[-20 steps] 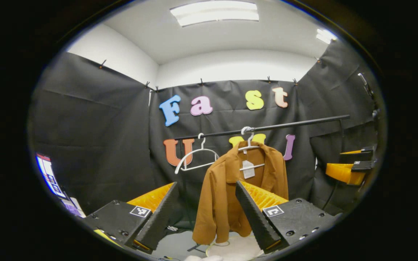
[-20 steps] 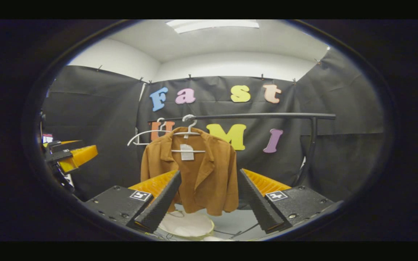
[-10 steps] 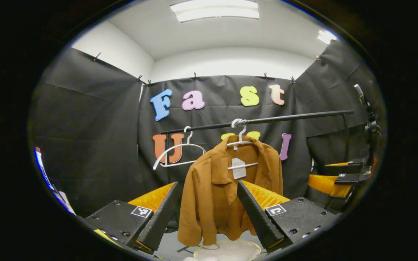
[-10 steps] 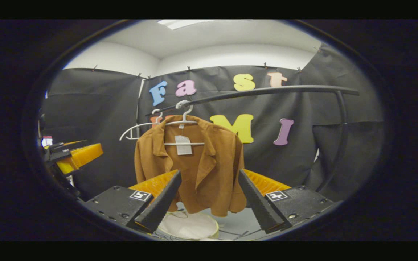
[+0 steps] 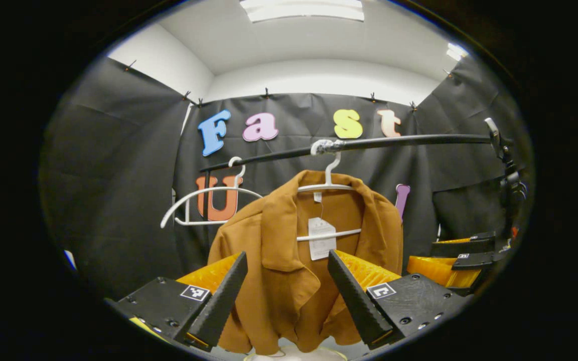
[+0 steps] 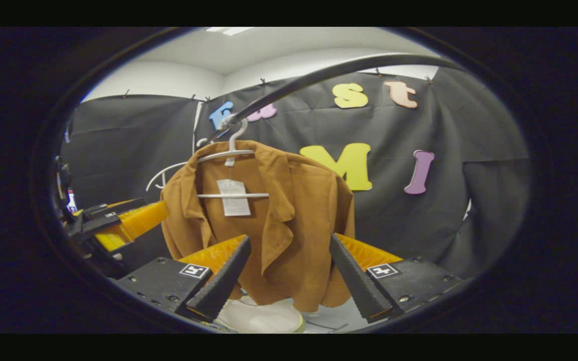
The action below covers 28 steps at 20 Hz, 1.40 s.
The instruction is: Grasp the clothes on the hanger with both hands and then place them into the laundry hamper below.
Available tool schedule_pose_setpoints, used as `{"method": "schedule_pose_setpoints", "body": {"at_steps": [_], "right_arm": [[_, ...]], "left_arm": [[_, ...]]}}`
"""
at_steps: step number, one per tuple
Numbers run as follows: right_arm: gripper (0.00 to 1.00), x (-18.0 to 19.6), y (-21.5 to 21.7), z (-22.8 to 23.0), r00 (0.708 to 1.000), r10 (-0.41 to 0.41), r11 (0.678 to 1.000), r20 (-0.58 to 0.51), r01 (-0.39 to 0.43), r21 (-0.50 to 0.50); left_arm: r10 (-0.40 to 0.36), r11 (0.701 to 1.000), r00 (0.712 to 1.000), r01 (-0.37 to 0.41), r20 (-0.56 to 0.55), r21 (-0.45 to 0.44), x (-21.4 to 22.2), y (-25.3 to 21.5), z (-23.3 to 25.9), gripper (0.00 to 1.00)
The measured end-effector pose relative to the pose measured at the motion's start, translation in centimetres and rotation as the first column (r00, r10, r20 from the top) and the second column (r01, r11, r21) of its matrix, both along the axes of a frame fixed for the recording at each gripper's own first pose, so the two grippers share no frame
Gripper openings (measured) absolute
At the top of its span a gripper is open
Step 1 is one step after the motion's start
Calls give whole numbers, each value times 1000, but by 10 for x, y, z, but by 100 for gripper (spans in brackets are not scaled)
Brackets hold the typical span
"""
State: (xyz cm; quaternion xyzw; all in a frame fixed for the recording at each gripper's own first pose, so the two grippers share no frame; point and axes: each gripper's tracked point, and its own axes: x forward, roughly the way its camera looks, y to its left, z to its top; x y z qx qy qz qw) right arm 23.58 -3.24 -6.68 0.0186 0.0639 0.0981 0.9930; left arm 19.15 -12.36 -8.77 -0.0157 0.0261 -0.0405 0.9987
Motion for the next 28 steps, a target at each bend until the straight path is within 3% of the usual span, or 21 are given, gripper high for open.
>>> {"method": "schedule_pose_setpoints", "body": {"at_steps": [6,11,16,17,19,21,24,27,28], "right_arm": [[96,57,23,2,994,105,994,15,-105,-8],[96,91,39,4,990,140,990,30,-140,-27],[85,109,45,2,989,144,989,34,-142,-44],[82,111,44,2,989,142,989,35,-140,-40],[70,116,45,0,989,144,989,33,-143,-41],[49,122,44,-4,989,144,989,26,-143,-47],[23,123,48,-12,983,183,983,-15,-183,-17],[12,128,43,-13,967,252,968,-30,-251,15],[11,128,44,-13,959,280,960,-37,-278,40]], "left_arm": [[90,994,996,-90,-3,65,54,5,-12,100],[142,987,989,-137,-52,81,73,17,-32,98],[173,980,984,-168,-48,107,78,26,-34,97],[190,976,981,-183,-44,121,77,32,-34,89],[201,972,978,-192,-55,138,77,37,-38,74],[192,975,979,-181,-74,126,79,35,-44,61],[196,976,971,-180,-137,124,78,36,-60,60],[198,978,966,-184,-165,97,87,37,-66,29],[192,980,967,-179,-170,87,87,35,-67,33]]}}
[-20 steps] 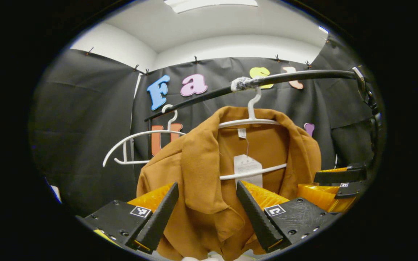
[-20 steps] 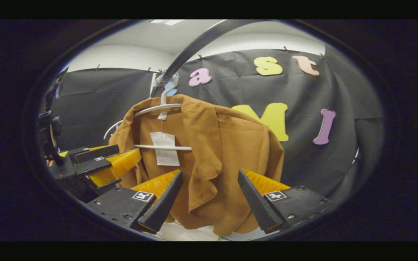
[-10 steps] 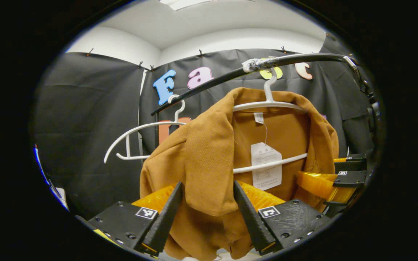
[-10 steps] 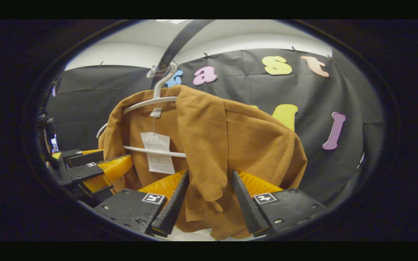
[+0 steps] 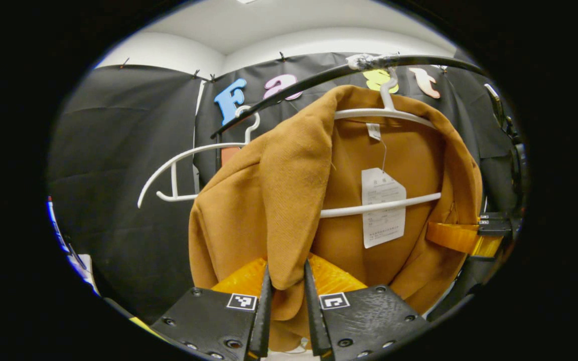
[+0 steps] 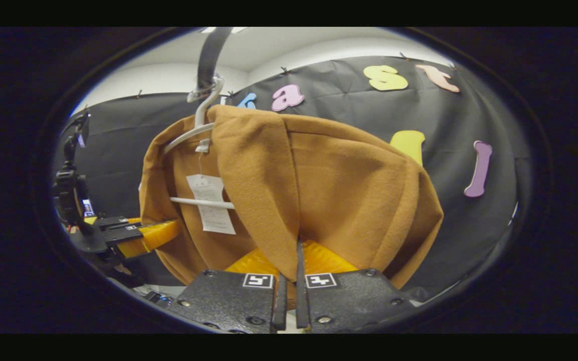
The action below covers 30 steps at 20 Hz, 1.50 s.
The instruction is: Grasp the clothes on the hanger with both hands and then place them into the laundry hamper below.
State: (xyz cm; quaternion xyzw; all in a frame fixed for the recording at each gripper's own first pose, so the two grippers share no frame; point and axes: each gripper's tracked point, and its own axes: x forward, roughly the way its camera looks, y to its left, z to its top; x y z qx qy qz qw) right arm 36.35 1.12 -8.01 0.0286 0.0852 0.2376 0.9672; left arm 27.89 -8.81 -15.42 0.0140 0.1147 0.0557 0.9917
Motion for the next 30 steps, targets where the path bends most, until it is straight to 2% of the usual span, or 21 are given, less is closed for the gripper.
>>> {"method": "schedule_pose_setpoints", "body": {"at_steps": [2,4,5,6,8,10,11,14,16,18,20,21,23,24,26,29,30], "right_arm": [[9,0,-4,0,998,52,998,-36,-50,48],[7,0,-3,0,992,115,991,-49,-111,76],[7,-2,1,-1,984,168,983,-58,-162,86],[7,0,-2,-2,978,196,978,-66,-190,91],[7,-1,0,0,968,240,966,-73,-230,120],[7,-4,3,1,950,300,944,-87,-283,171],[7,-5,5,2,943,321,935,-84,-301,189],[7,-18,12,9,901,423,881,-93,-385,275],[7,-28,14,21,870,488,824,-75,-430,369],[5,-37,11,40,843,537,752,-32,-461,472],[6,-40,6,55,832,554,692,3,-463,554],[6,-38,2,63,834,552,671,20,-458,583],[6,-40,2,78,828,557,630,60,-469,618],[6,-43,-3,84,829,554,617,75,-469,633],[6,-43,-9,97,834,543,590,100,-464,661],[6,-37,-26,114,865,483,573,136,-430,697],[5,-34,-29,124,872,463,546,157,-420,725]], "left_arm": [[-3,1000,1000,3,-3,-4,7,5,-2,33],[33,999,999,-33,-7,-14,-3,17,0,4],[15,999,1000,-15,-11,-34,5,11,-2,14],[-2,999,1000,1,-9,-44,7,8,-1,14],[-8,998,1000,7,-13,-61,5,12,-1,10],[-13,995,1000,12,-10,-103,3,14,0,1],[-20,994,1000,19,-9,-110,3,16,2,1],[-36,993,999,36,2,-108,0,23,9,1],[-55,991,998,58,29,-123,-5,24,20,1],[-65,987,996,73,64,-143,-9,26,34,1],[-80,985,993,93,87,-144,-13,28,45,0],[-81,985,992,94,93,-142,-16,32,51,4],[-92,983,987,111,132,-145,-15,36,70,3],[-101,982,983,123,151,-143,-13,38,80,0],[-123,980,975,148,183,-132,-9,43,96,3],[-125,975,972,157,197,-154,-4,58,108,0],[-124,975,971,158,202,-159,-3,63,111,0]]}}
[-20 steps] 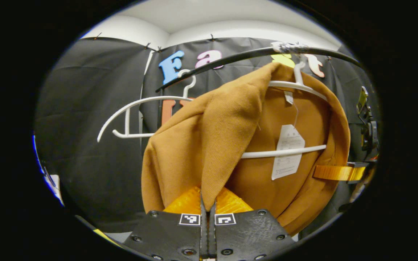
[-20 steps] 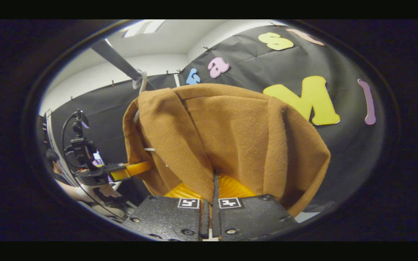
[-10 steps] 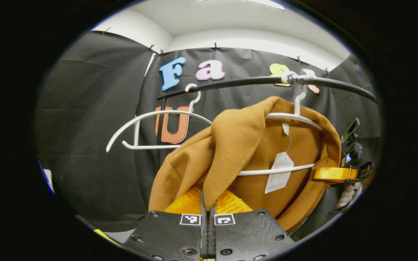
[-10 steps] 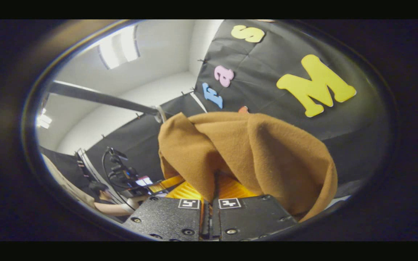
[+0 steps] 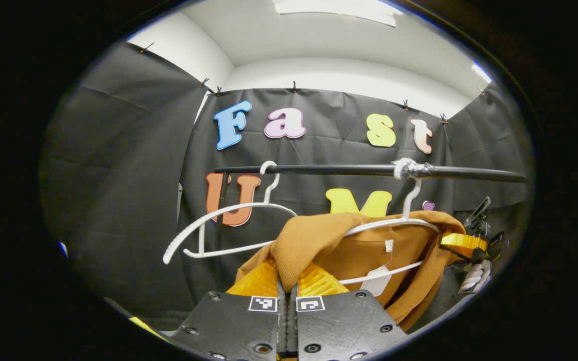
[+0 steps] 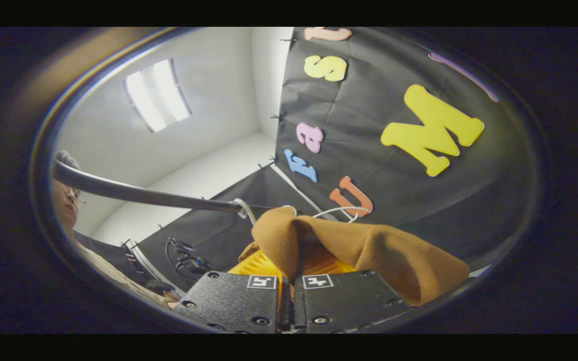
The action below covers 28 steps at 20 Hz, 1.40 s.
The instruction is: Grasp the clothes on the hanger with both hands and then place them into the laundry hamper below.
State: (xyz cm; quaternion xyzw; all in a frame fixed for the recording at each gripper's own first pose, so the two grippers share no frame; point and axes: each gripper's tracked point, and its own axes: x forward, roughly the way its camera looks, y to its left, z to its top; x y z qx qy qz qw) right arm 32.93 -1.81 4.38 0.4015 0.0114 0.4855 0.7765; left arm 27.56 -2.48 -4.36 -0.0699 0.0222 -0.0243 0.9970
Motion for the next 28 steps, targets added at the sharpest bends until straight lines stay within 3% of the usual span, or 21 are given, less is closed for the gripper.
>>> {"method": "schedule_pose_setpoints", "body": {"at_steps": [1,3,6,7,10,13,16,17,19,21,22,24,26,28], "right_arm": [[6,3,0,2,1000,-11,1000,-6,11,11],[5,6,1,2,1000,-25,999,-10,25,24],[6,-13,1,19,999,43,992,27,-45,115],[5,-14,4,22,998,56,992,38,-60,112],[5,-18,-4,18,997,57,992,53,-62,108],[5,-2,-17,20,999,-5,993,49,-1,114],[5,-8,-14,25,997,12,996,77,-19,93],[5,-3,-19,27,997,-11,996,80,5,87],[6,4,-28,33,993,-52,996,103,45,72],[7,15,-42,34,983,-141,990,117,137,44],[6,22,-49,32,975,-192,981,115,190,31],[4,30,-56,28,960,-257,966,112,259,-3],[5,33,-62,29,950,-291,955,116,295,-23],[5,47,-68,21,924,-360,922,127,373,-101]], "left_arm": [[-6,1000,1000,6,2,-1,3,4,3,3],[-13,1000,1000,13,6,-5,7,10,6,0],[-19,999,1000,19,4,-28,14,17,9,0],[-20,1000,1000,20,8,-22,16,19,10,4],[-31,999,999,31,15,-16,20,25,14,0],[-37,999,999,38,20,-21,32,34,20,4],[-48,999,999,48,9,-16,39,37,18,0],[-56,998,998,56,8,-19,44,35,18,4],[-76,997,997,76,10,-22,47,28,21,0],[-95,995,995,95,20,-10,47,21,23,0],[-112,994,994,112,22,-7,48,15,24,3],[-125,992,992,125,25,13,52,8,25,0],[-149,989,989,149,22,5,56,4,23,3],[-168,986,986,168,7,-10,62,3,22,3]]}}
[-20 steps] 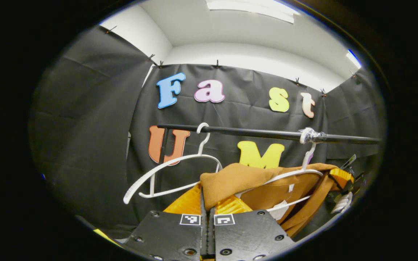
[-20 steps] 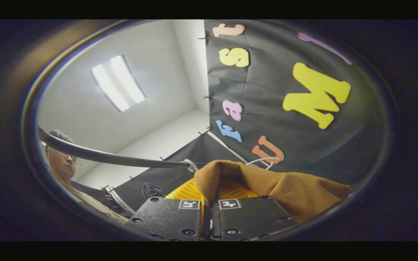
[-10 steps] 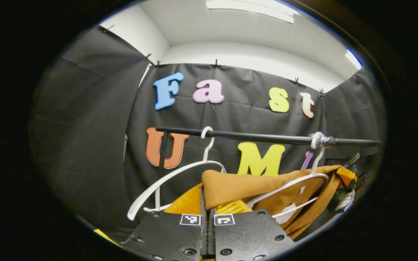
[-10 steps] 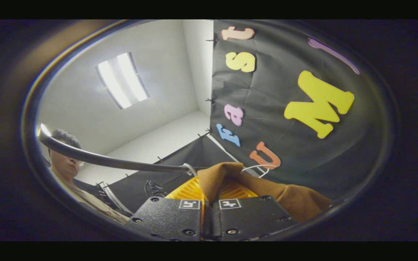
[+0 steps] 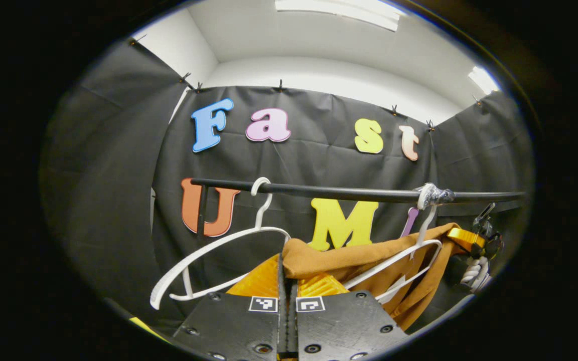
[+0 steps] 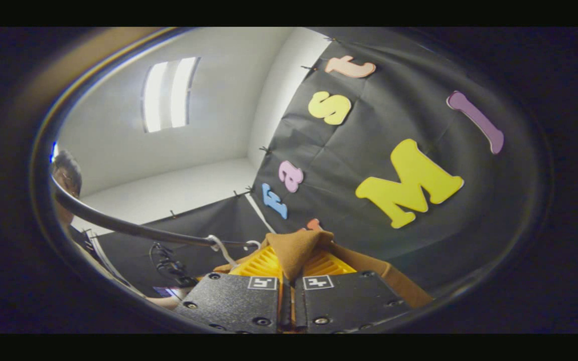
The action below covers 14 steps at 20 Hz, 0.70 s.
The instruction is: Grasp the clothes on the hanger with both hands and then place them into the laundry hamper below.
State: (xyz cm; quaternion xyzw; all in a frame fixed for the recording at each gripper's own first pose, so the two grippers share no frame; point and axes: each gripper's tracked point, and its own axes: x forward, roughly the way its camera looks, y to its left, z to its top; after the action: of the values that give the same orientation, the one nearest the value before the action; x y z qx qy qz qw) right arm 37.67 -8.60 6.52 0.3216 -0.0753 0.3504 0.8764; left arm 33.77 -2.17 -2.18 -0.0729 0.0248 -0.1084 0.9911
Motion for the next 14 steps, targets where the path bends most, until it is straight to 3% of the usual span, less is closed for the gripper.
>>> {"method": "schedule_pose_setpoints", "body": {"at_steps": [3,5,10,14], "right_arm": [[6,13,-9,-1,988,-157,979,12,157,-130],[5,22,-10,-10,976,-215,950,20,214,-226],[6,26,-17,-10,983,-184,962,-15,177,-206],[6,26,-23,0,981,-195,966,4,192,-175]], "left_arm": [[-1,1000,1000,1,4,0,7,-4,-2,0],[-13,1000,1000,13,-8,-1,7,-8,-5,3],[-43,999,999,43,-20,-13,7,-19,-7,0],[-55,998,998,55,0,24,5,-23,2,0]]}}
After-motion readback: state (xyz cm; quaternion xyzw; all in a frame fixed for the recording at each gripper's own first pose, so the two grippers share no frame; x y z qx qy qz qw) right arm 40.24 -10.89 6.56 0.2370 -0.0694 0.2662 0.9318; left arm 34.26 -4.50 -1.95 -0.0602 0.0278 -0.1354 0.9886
